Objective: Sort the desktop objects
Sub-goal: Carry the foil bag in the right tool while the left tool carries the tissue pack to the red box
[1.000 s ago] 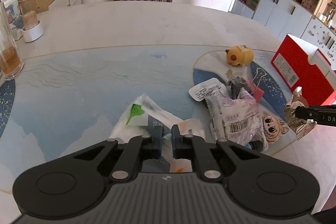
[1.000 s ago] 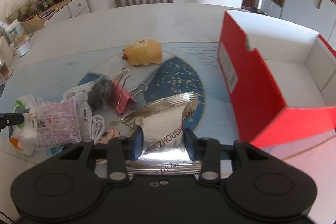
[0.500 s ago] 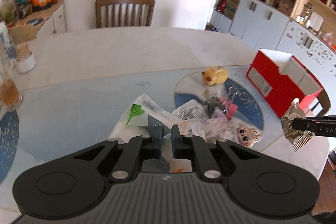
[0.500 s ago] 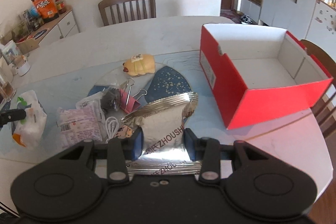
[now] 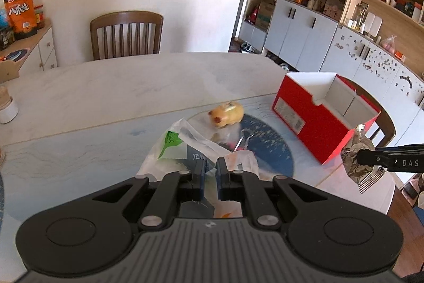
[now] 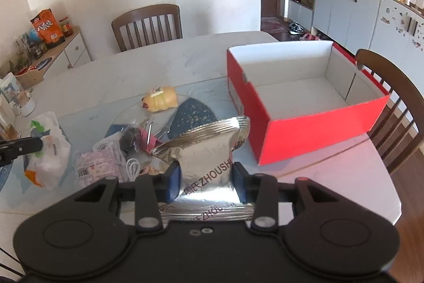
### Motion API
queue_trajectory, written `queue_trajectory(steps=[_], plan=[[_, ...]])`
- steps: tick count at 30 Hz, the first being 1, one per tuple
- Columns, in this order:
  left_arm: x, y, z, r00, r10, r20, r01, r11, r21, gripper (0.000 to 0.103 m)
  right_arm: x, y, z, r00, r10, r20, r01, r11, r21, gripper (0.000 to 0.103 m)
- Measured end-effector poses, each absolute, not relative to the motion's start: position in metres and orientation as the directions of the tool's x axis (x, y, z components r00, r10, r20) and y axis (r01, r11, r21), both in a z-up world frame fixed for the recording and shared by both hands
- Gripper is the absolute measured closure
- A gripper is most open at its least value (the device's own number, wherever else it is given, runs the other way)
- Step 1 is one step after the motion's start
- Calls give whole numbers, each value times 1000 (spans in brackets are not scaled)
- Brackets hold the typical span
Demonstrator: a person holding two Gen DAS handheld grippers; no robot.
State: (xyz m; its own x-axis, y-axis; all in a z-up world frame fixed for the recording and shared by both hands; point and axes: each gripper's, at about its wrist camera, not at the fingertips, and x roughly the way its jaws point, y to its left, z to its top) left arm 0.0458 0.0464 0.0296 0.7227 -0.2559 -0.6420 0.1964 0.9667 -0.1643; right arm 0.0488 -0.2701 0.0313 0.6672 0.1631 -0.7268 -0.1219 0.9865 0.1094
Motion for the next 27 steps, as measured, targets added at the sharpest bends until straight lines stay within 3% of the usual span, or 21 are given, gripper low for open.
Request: queue_trajectory(steps=[13, 27], plan=[[75, -58, 54, 752, -234, -616, 173, 972, -159, 96, 108, -347, 44, 663, 259, -702, -211, 965, 157, 62], [124, -180, 75, 749, -294, -594, 288, 951, -109, 96, 147, -422, 46, 689, 256, -678, -198, 966, 164, 62]])
